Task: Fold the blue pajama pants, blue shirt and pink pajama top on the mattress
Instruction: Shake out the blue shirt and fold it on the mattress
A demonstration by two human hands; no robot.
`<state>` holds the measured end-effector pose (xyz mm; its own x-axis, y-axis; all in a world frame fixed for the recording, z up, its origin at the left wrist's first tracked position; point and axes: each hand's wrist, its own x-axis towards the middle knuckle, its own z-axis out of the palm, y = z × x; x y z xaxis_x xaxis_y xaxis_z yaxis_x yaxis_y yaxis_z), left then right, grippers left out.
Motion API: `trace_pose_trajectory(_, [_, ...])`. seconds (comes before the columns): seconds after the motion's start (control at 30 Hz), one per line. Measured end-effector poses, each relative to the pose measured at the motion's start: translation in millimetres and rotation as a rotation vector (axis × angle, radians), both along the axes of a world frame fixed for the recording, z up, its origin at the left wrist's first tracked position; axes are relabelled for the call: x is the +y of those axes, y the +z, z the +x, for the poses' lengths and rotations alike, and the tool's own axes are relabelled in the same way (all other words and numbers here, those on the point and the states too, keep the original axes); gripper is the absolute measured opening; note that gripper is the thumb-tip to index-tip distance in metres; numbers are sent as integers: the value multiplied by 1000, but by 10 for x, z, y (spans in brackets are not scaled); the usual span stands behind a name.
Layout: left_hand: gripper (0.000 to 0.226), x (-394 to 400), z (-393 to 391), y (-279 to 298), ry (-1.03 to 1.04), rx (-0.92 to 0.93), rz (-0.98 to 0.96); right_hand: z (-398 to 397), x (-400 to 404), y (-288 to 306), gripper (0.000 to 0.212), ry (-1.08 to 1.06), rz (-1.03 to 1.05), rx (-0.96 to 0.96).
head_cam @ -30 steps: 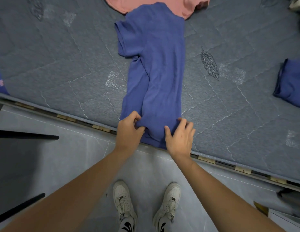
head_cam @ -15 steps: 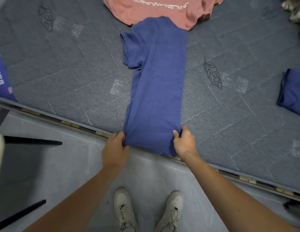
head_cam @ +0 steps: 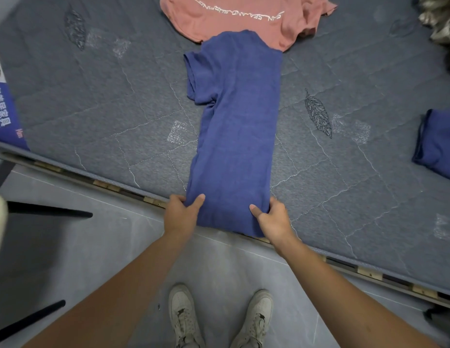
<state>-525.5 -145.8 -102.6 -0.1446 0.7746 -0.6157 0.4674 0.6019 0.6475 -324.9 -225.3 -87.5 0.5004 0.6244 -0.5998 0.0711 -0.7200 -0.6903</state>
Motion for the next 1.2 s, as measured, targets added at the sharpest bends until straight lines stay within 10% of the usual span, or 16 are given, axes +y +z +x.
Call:
trace_pose_trajectory(0.57, [23, -238, -30, -47, 81, -184, -76, 79, -227, 180, 19, -32, -162, 20])
trace_pose_trajectory(0.77, [16, -221, -135, -18, -172, 110, -88, 241, -257, 194, 25, 224, -405, -379])
trace_pose_trajectory(1.2, [36, 642, 545, 654, -399, 191, 166, 752, 462, 751, 16, 405, -122, -413])
